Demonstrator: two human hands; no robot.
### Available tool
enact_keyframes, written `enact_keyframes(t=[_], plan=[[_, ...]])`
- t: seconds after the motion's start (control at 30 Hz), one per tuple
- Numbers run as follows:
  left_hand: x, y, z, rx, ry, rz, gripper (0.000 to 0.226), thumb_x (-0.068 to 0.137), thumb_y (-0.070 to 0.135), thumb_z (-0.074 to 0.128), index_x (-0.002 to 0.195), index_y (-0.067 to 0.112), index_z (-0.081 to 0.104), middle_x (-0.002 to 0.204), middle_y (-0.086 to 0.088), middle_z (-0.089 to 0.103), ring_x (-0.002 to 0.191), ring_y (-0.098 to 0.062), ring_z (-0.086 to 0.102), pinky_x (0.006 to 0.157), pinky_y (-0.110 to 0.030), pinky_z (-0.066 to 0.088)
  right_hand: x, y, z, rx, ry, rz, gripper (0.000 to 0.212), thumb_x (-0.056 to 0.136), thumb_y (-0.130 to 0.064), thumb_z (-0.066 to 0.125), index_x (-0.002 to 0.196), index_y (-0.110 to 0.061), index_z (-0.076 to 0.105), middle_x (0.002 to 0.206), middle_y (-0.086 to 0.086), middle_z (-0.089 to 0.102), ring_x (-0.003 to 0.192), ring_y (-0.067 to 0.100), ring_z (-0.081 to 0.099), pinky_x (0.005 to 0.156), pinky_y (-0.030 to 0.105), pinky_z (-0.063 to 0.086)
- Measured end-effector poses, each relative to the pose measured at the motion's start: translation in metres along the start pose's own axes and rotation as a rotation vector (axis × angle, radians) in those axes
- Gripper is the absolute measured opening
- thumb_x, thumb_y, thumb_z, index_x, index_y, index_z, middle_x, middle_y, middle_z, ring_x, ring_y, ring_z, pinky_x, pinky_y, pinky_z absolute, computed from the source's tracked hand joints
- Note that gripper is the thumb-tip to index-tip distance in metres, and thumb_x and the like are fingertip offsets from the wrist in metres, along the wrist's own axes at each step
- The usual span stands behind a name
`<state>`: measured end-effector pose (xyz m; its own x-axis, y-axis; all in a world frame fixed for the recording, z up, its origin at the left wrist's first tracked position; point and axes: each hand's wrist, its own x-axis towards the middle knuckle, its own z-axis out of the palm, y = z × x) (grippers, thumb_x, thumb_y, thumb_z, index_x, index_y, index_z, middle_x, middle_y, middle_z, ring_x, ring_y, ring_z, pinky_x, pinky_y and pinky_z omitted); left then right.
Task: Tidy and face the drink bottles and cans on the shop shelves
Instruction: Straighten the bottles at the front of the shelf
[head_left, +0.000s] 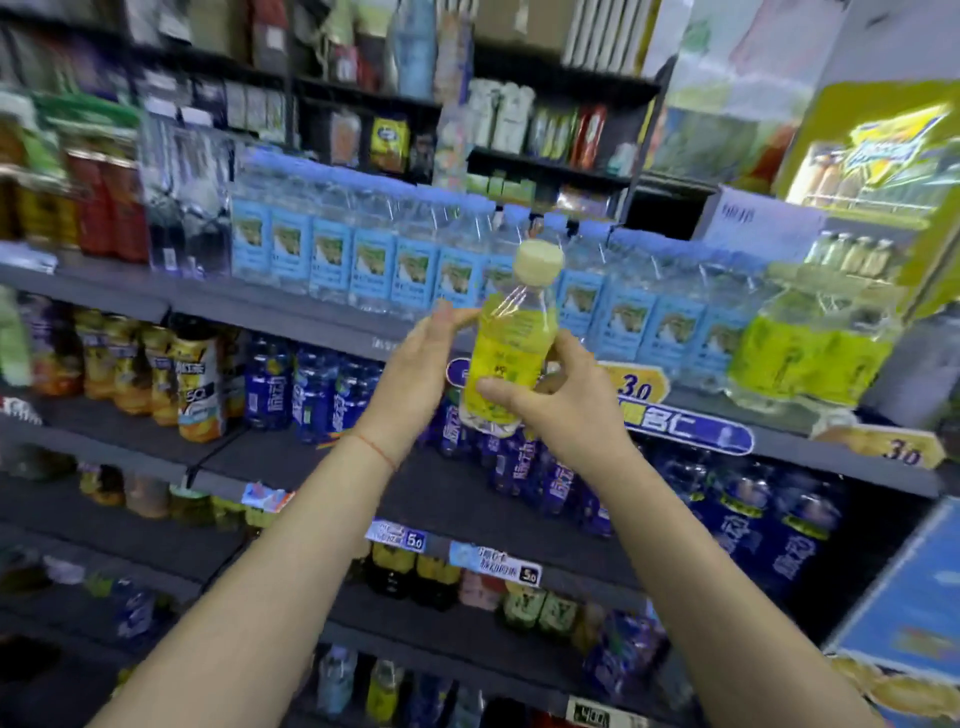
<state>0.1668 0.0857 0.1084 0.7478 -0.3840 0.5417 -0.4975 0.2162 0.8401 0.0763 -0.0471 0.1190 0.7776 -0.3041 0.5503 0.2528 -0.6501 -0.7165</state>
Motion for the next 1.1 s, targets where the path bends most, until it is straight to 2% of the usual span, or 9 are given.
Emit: enact_keyframes(t=[0.1,0.2,0.3,0.47,0.57,0.67,0.77,0.87,1.1], plan=[[0.037,-0.024,0.024,0.397,0.024,-0.08,0.037,0.107,0.036,0.031,0.115,0.02,0.063,0.131,-0.003,0.057,0.127,-0.018,0.046,0.107,-0.035,0.029,0.029,0.002,-0.03,0.009,0.147,-0.034,0.039,0.073,-0.04,0.084,0.097,-0.042,0.054,0.094,-0.019,0.065,0.08,0.01,0.066,0.069,0.028,0.052],[0.05,-0.06,0.042,0.885,-0.121,-0.04,0.041,0.101,0.048,0.039,0.127,0.022,0.058,0.137,0.002,0.051,0.139,-0.02,0.032,0.118,-0.045,0.0,0.057,0.01,-0.05,-0.012,0.185,-0.065,0.042,0.075,-0.038,0.084,0.104,-0.032,0.054,0.092,-0.019,0.061,0.074,0.01,0.06,0.064,0.025,0.044],[0.045,-0.076,0.047,1.053,-0.077,0.079,0.048,0.098,0.058,0.034,0.136,0.032,0.05,0.146,0.009,0.041,0.142,-0.017,0.024,0.12,-0.047,-0.006,0.073,0.021,-0.059,-0.011,0.2,-0.051,0.048,0.075,-0.04,0.083,0.111,-0.029,0.052,0.095,-0.018,0.059,0.077,0.016,0.062,0.063,0.026,0.044],[0.048,-0.076,0.047,1.107,-0.07,0.083,0.051,0.098,0.06,0.029,0.139,0.034,0.046,0.149,0.009,0.038,0.142,-0.017,0.023,0.12,-0.046,-0.005,0.073,0.035,-0.064,0.034,0.213,-0.052,0.046,0.076,-0.038,0.084,0.108,-0.032,0.052,0.091,-0.018,0.058,0.082,0.007,0.061,0.067,0.028,0.049],[0.049,-0.067,0.048,1.123,-0.122,-0.026,0.051,0.099,0.06,0.028,0.14,0.034,0.044,0.151,0.007,0.037,0.144,-0.019,0.02,0.12,-0.047,-0.006,0.063,0.033,-0.084,0.059,0.208,-0.059,0.045,0.077,-0.039,0.083,0.11,-0.03,0.054,0.097,-0.009,0.061,0.083,0.004,0.06,0.064,0.025,0.052],[0.046,-0.05,0.068,1.045,0.001,-0.081,0.046,0.101,0.047,0.037,0.141,0.026,0.044,0.151,0.001,0.04,0.146,-0.02,0.022,0.122,-0.046,-0.006,0.053,0.036,-0.114,0.11,0.229,-0.078,0.044,0.074,-0.038,0.084,0.108,-0.03,0.057,0.098,-0.005,0.062,0.088,0.011,0.062,0.073,0.027,0.051],[0.039,-0.023,0.122,0.894,0.161,0.077,0.042,0.099,0.032,0.048,0.139,0.021,0.047,0.145,-0.001,0.047,0.141,-0.021,0.03,0.123,-0.044,0.0,0.042,0.045,-0.151,0.101,0.276,-0.086,0.041,0.072,-0.039,0.086,0.101,-0.032,0.058,0.092,-0.009,0.061,0.087,0.009,0.06,0.075,0.025,0.048],[0.036,0.006,0.191,0.818,0.111,0.263,0.043,0.092,0.024,0.058,0.134,0.018,0.053,0.14,-0.002,0.051,0.136,-0.024,0.037,0.118,-0.043,0.02,0.031,0.055,-0.194,0.033,0.299,-0.113,0.045,0.069,-0.037,0.087,0.103,-0.031,0.058,0.089,-0.015,0.059,0.082,0.004,0.055,0.065,0.01,0.04],[0.026,0.018,0.318,0.689,-0.057,0.284,0.056,0.091,0.025,0.06,0.142,0.014,0.042,0.143,-0.007,0.045,0.135,-0.026,0.037,0.111,-0.041,0.032,0.004,0.094,-0.299,-0.072,0.383,-0.083,0.053,0.067,-0.043,0.086,0.108,-0.023,0.061,0.094,-0.007,0.062,0.087,0.013,0.059,0.074,0.032,0.049]])
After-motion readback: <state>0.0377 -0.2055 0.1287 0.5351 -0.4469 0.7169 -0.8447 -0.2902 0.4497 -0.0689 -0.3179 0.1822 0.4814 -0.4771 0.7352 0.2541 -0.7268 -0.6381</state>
